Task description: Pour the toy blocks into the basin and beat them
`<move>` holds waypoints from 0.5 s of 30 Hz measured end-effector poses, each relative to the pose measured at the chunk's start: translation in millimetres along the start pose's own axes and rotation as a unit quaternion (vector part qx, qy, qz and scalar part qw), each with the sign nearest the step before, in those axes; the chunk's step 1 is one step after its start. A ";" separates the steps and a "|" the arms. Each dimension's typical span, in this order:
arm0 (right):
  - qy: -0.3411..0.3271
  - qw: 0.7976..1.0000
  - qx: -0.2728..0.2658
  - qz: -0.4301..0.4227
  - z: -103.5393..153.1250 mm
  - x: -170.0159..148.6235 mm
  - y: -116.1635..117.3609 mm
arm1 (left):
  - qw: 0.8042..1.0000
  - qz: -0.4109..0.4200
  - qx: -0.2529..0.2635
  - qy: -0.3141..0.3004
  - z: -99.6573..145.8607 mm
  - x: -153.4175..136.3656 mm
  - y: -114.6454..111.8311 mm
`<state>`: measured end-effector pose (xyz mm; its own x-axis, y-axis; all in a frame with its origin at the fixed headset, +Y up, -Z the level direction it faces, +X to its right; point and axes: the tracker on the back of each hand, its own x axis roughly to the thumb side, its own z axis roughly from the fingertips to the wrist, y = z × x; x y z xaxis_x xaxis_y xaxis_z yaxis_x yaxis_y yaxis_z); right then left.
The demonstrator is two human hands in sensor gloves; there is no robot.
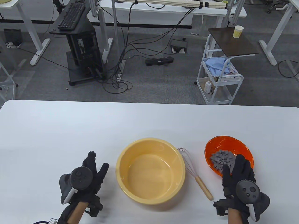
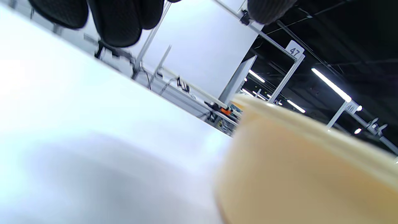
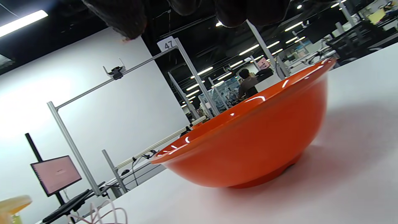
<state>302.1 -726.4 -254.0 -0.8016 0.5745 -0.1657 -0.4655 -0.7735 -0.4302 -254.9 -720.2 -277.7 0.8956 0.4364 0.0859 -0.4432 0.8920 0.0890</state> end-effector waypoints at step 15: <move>0.179 0.981 -0.011 0.072 -1.6 -36.4 8.0 | 0.996 -0.077 0.013 -0.045 -2.8 -11.8 -1.4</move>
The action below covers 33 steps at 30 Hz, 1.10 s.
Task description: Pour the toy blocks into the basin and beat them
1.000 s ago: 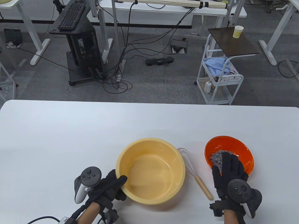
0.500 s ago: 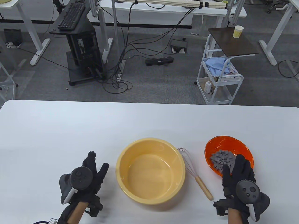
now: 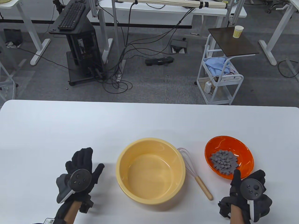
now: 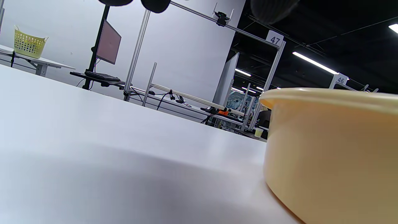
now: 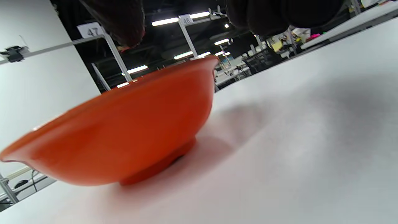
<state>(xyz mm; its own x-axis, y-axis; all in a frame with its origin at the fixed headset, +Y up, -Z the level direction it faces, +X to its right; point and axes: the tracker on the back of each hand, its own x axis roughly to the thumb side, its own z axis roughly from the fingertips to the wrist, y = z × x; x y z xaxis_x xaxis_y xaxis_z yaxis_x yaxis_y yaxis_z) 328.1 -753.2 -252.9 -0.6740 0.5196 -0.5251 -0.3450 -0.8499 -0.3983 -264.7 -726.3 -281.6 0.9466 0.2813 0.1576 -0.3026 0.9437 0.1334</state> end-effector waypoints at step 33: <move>0.102 0.957 0.035 -0.270 -4.0 -15.1 17.1 | 1.000 -0.003 0.002 -0.008 -0.2 1.8 2.3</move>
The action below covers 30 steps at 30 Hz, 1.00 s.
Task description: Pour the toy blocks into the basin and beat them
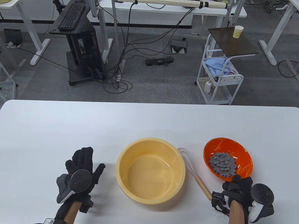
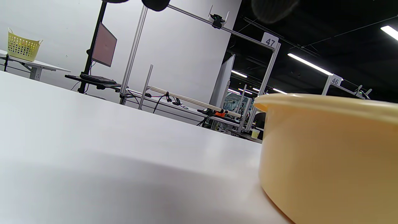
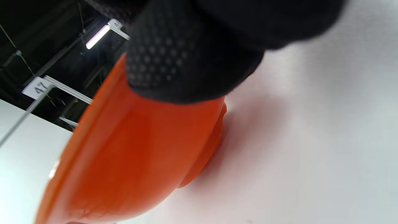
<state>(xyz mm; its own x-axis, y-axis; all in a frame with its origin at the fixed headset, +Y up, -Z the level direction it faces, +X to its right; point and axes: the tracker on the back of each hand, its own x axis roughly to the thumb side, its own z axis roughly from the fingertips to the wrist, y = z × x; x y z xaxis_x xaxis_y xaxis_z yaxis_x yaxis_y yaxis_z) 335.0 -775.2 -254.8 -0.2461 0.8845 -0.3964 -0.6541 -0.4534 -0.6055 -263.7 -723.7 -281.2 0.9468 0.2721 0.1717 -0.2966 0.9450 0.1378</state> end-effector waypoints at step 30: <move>-0.277 0.953 0.034 0.114 86.8 140.1 27.4 | 0.999 -0.037 -0.026 -0.024 -1.3 0.0 2.8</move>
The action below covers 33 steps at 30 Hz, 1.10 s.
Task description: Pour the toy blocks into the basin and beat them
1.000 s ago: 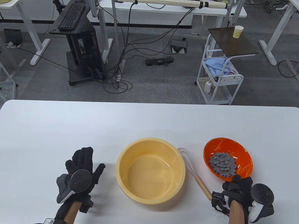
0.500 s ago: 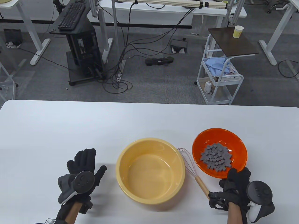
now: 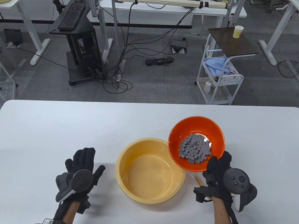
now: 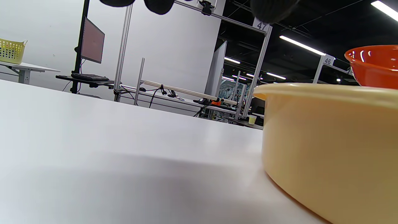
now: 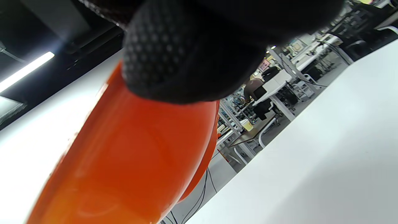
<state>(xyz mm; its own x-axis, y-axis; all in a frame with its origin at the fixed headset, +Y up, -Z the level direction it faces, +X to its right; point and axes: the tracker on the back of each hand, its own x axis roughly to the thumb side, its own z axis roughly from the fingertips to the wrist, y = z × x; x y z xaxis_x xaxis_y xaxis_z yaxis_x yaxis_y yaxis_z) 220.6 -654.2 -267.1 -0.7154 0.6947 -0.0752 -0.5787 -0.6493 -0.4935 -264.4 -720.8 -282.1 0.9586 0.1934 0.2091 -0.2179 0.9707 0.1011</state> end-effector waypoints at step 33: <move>-0.215 0.951 -0.043 0.219 22.2 62.7 29.9 | 0.995 -0.069 0.041 -0.054 0.1 5.3 1.5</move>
<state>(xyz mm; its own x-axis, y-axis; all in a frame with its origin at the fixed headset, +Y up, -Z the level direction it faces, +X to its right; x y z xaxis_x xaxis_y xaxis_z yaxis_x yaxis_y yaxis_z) 149.7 -636.9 -267.3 -0.9851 0.1600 0.0625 -0.1669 -0.8064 -0.5674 -259.6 -718.4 -280.8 0.9561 0.0387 0.2905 -0.1043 0.9713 0.2140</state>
